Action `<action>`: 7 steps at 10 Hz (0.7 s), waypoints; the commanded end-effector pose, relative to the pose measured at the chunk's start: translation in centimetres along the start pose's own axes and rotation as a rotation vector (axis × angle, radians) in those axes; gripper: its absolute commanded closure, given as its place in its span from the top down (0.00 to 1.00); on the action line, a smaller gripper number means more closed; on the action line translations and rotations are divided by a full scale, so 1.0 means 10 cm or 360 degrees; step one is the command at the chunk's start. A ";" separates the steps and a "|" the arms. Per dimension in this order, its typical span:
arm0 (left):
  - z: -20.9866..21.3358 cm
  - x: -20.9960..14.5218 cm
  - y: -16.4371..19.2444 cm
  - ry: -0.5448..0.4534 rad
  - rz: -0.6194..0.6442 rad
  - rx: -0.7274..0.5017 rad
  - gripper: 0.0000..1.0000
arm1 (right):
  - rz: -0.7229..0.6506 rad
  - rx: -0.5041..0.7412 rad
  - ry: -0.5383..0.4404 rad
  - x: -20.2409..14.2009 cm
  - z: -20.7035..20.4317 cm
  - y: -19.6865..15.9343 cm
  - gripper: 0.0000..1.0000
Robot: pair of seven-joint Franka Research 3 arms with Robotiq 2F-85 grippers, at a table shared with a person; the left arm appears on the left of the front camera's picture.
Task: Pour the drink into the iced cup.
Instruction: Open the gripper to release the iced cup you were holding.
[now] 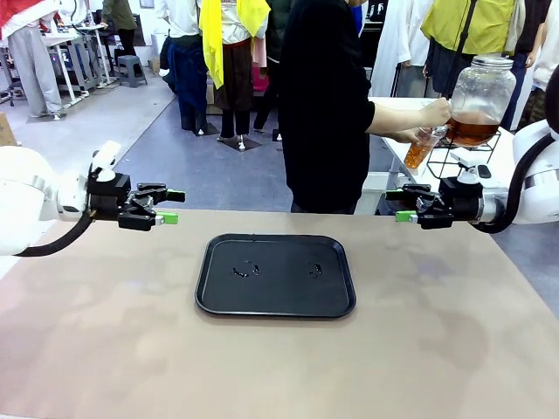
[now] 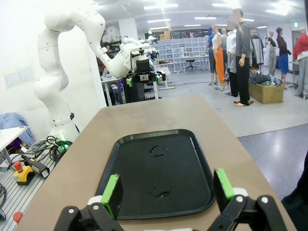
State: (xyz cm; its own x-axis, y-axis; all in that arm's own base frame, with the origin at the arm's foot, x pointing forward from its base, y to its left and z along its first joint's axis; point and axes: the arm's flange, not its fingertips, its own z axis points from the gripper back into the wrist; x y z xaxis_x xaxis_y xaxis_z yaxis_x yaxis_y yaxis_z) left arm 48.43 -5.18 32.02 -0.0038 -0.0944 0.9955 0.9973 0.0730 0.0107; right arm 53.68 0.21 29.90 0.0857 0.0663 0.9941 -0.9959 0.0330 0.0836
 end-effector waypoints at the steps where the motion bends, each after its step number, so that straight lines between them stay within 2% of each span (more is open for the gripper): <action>1: -0.01 0.02 0.00 -0.0007 -0.0004 0.0005 1.00 | 0.0003 -0.0006 -0.0026 0.03 -0.01 0.02 1.00; 7: -0.01 0.02 0.00 -0.0007 -0.0004 0.0005 1.00 | 0.0003 -0.0006 -0.0026 0.03 -0.01 0.02 1.00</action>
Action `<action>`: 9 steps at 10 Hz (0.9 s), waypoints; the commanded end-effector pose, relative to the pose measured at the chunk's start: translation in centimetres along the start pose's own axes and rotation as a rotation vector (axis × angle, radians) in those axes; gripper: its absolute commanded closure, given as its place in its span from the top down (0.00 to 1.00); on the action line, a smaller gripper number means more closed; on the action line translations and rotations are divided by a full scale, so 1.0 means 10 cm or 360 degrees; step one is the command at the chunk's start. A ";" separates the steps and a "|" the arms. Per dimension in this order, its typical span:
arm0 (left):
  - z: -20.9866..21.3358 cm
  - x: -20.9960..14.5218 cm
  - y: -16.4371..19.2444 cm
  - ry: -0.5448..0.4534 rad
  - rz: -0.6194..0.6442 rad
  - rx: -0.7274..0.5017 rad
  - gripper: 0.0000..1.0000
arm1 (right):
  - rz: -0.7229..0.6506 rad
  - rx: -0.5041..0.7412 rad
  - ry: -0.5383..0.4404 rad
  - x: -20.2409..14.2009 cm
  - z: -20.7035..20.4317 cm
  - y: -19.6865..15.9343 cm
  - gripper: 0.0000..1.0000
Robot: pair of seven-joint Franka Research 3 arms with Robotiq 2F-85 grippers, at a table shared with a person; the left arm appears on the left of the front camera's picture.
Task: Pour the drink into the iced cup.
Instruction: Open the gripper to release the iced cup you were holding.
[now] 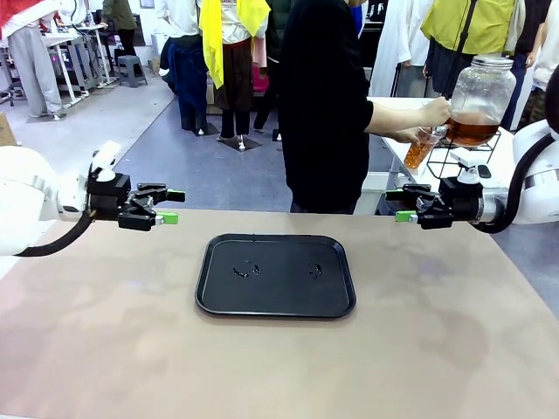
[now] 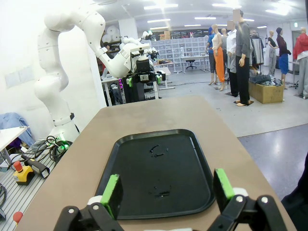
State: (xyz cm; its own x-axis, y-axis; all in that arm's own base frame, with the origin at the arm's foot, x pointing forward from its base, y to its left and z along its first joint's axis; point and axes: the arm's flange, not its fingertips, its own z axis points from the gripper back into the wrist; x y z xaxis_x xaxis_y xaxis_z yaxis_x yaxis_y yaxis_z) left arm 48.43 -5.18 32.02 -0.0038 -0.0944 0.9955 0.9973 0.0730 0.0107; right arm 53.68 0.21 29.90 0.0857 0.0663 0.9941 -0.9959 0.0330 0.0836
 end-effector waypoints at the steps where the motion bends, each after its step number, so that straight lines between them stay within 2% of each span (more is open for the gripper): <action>1: -0.01 0.02 0.00 -0.0007 -0.0004 0.0005 1.00 | 0.0003 -0.0006 -0.0026 0.03 -0.01 0.02 1.00; 9: -0.01 0.02 0.00 -0.0007 -0.0004 0.0005 1.00 | 0.0003 -0.0006 -0.0026 0.03 -0.01 0.02 1.00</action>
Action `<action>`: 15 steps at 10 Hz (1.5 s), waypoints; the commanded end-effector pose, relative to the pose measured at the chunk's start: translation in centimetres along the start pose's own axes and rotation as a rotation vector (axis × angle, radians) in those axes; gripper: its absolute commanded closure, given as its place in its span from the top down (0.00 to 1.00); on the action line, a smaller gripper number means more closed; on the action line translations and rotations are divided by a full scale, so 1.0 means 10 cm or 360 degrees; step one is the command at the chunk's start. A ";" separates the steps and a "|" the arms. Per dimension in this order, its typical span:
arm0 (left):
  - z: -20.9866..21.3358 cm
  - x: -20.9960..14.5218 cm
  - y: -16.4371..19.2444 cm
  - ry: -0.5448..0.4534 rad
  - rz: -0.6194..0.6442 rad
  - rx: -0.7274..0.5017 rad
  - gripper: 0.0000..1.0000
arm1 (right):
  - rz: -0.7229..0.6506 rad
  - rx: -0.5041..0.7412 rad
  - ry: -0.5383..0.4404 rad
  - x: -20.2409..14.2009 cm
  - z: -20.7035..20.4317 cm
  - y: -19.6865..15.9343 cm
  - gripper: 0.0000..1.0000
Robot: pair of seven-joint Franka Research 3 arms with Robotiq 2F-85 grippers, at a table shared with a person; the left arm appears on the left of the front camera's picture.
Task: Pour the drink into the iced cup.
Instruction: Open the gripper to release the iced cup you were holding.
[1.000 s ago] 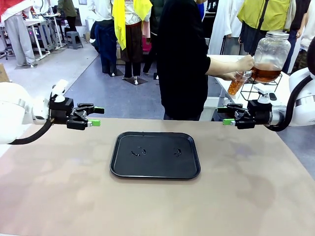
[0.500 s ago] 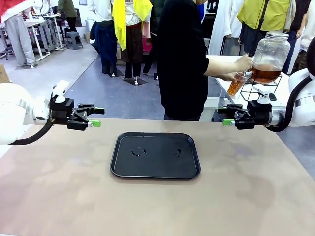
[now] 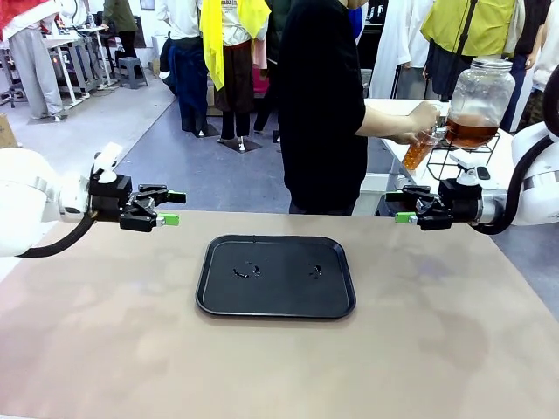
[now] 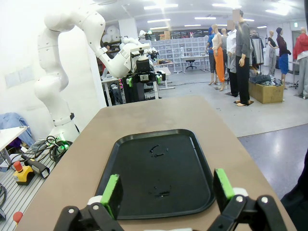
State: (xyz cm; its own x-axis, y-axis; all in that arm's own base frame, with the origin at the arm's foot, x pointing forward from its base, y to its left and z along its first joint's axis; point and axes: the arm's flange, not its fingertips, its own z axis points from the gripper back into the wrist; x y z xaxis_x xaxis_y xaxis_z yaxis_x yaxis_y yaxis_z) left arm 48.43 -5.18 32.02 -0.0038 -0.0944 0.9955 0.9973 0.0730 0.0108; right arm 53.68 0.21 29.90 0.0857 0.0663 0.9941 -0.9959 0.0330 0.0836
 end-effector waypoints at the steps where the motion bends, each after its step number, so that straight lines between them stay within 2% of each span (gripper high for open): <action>1: -0.01 0.02 0.00 -0.0007 -0.0004 0.0005 1.00 | 0.0003 -0.0006 -0.0026 0.03 -0.01 0.02 1.00; 15: -0.01 0.02 0.00 -0.0007 -0.0004 0.0005 1.00 | 0.0003 -0.0006 -0.0026 0.03 -0.01 0.02 1.00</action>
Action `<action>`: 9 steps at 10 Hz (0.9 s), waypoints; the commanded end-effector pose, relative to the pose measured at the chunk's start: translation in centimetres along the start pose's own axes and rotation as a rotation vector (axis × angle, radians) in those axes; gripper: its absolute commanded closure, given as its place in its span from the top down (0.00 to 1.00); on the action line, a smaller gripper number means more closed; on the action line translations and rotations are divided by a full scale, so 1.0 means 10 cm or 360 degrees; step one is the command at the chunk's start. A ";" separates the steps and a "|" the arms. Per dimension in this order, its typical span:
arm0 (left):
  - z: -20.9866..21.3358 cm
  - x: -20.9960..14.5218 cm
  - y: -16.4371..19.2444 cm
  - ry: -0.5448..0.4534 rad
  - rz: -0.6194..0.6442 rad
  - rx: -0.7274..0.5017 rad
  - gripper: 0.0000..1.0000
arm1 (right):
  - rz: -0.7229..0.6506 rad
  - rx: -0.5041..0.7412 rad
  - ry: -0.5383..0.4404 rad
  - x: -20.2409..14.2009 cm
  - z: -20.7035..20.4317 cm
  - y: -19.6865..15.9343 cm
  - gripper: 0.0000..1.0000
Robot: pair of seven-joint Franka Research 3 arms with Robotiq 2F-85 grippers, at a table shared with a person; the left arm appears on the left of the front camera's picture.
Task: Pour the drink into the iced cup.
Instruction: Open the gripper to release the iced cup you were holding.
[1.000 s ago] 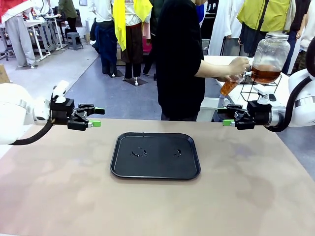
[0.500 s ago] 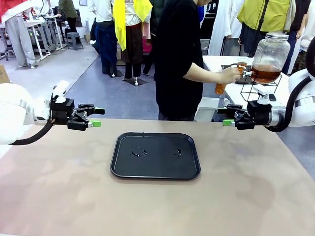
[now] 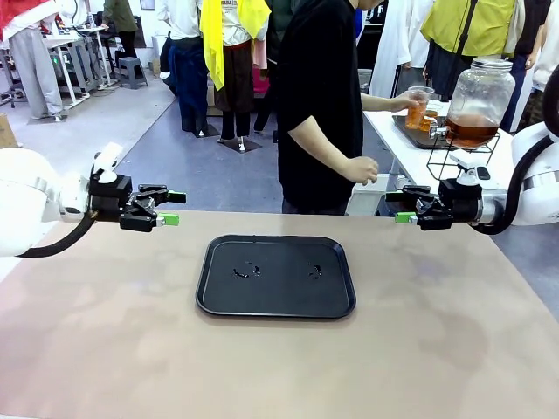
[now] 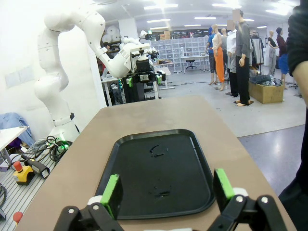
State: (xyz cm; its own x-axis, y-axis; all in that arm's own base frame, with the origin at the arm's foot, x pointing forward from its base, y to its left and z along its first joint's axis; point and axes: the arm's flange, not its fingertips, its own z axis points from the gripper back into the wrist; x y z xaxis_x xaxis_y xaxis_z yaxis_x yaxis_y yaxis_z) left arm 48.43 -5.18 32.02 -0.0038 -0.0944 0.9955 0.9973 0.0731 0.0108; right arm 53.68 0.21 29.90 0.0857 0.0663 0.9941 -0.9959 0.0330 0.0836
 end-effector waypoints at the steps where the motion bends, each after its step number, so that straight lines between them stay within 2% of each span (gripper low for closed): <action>1: -0.01 0.02 0.00 -0.0007 -0.0004 0.0005 1.00 | 0.0003 -0.0006 -0.0026 0.03 -0.01 0.02 1.00; 9: -0.01 0.02 0.00 -0.0007 -0.0004 0.0005 1.00 | 0.0003 -0.0006 -0.0026 0.03 -0.01 0.02 1.00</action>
State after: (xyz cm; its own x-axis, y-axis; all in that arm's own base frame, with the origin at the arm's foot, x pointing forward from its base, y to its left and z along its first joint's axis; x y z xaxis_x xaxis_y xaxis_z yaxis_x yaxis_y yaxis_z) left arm 48.43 -5.18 32.02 -0.0038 -0.0944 0.9955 0.9973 0.0730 0.0108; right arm 53.68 0.21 29.90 0.0857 0.0663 0.9941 -0.9959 0.0330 0.0836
